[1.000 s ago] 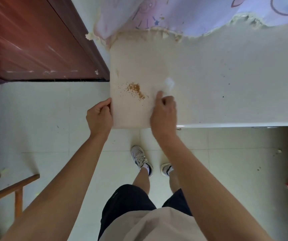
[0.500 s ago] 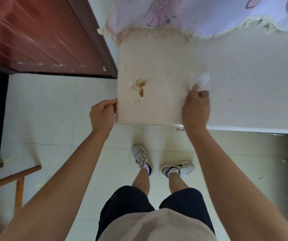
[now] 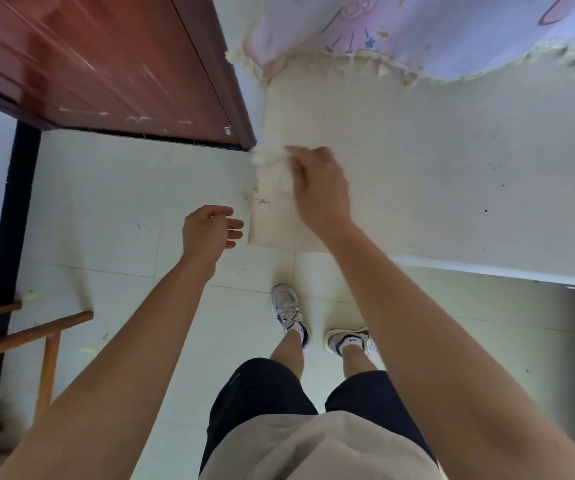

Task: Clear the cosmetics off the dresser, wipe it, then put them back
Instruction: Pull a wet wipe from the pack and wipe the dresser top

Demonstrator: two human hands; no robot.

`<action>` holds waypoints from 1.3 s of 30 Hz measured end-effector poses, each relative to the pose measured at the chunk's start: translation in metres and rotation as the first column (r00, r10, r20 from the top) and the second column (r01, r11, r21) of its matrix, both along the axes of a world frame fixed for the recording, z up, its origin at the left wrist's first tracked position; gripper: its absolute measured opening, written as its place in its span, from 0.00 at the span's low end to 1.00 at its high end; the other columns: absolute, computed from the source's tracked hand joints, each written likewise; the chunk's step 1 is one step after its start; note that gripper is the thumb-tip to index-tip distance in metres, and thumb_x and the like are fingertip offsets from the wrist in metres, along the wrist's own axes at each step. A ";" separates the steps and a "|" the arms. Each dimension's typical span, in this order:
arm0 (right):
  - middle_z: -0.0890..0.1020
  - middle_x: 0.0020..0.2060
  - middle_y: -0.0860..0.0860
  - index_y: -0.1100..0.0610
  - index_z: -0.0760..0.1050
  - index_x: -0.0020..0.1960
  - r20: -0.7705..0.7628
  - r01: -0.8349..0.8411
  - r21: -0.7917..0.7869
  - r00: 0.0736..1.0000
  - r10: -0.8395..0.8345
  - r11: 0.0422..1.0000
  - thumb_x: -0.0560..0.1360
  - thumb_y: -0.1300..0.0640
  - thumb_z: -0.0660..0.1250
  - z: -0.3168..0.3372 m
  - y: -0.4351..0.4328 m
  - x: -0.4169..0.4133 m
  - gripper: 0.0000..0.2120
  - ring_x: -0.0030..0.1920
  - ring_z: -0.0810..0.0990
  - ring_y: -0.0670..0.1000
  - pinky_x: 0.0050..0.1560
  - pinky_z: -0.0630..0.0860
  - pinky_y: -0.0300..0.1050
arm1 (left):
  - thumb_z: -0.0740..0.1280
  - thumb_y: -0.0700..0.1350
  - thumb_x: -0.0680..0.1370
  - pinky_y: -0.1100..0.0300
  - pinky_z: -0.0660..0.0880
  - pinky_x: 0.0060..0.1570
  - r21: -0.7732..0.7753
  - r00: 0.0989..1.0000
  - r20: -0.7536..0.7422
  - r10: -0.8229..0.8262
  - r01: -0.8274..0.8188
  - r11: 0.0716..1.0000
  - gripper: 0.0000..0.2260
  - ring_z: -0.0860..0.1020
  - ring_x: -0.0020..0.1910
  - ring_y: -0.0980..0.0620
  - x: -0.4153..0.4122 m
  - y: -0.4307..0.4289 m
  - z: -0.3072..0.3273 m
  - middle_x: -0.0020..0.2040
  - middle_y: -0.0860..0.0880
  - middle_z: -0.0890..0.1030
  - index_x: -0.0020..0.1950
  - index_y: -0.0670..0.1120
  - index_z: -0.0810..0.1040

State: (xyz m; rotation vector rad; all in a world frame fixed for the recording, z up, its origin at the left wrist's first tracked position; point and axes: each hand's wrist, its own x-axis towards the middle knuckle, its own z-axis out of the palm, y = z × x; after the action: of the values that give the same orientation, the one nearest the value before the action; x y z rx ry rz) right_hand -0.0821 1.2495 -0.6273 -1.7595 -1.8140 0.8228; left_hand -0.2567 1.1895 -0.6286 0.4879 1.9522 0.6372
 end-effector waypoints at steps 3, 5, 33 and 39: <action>0.76 0.57 0.57 0.52 0.75 0.68 0.149 0.240 0.050 0.958 -0.244 0.970 0.82 0.56 0.57 0.000 0.027 0.068 0.17 0.54 0.78 0.58 0.55 0.70 0.44 | 0.56 0.34 0.75 0.56 0.82 0.39 0.015 1.000 0.008 0.015 -0.015 1.000 0.13 0.83 0.37 0.47 0.012 0.005 0.002 0.39 0.43 0.85 0.46 0.42 0.81; 0.74 0.60 0.58 0.52 0.73 0.69 0.275 0.354 0.024 0.897 -0.347 0.935 0.82 0.57 0.56 -0.001 0.043 0.099 0.17 0.56 0.77 0.60 0.57 0.71 0.46 | 0.56 0.34 0.74 0.57 0.82 0.37 0.031 0.999 -0.025 0.024 -0.023 0.999 0.13 0.83 0.36 0.47 0.017 0.006 0.004 0.37 0.44 0.84 0.43 0.43 0.80; 0.78 0.43 0.62 0.69 0.72 0.67 0.575 -0.179 0.079 0.812 0.101 0.981 0.70 0.67 0.70 -0.029 -0.091 0.074 0.26 0.39 0.76 0.62 0.38 0.73 0.52 | 0.57 0.33 0.75 0.57 0.82 0.43 0.019 0.973 0.132 0.187 -0.192 0.981 0.11 0.85 0.40 0.46 0.013 -0.007 0.004 0.42 0.40 0.84 0.45 0.39 0.78; 0.78 0.48 0.58 0.62 0.73 0.67 0.466 -0.262 0.021 0.857 0.222 0.965 0.71 0.65 0.69 -0.019 -0.056 -0.037 0.24 0.44 0.78 0.59 0.45 0.71 0.50 | 0.53 0.29 0.76 0.54 0.82 0.50 -0.006 0.917 0.324 0.235 -0.246 0.969 0.13 0.84 0.46 0.43 0.004 -0.018 0.006 0.45 0.38 0.83 0.51 0.35 0.76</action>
State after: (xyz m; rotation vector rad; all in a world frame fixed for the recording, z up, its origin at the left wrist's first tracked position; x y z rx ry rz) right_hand -0.1191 1.1936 -0.6458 -1.8018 -2.3807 0.4220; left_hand -0.2524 1.1714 -0.6228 0.1494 1.7016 0.8525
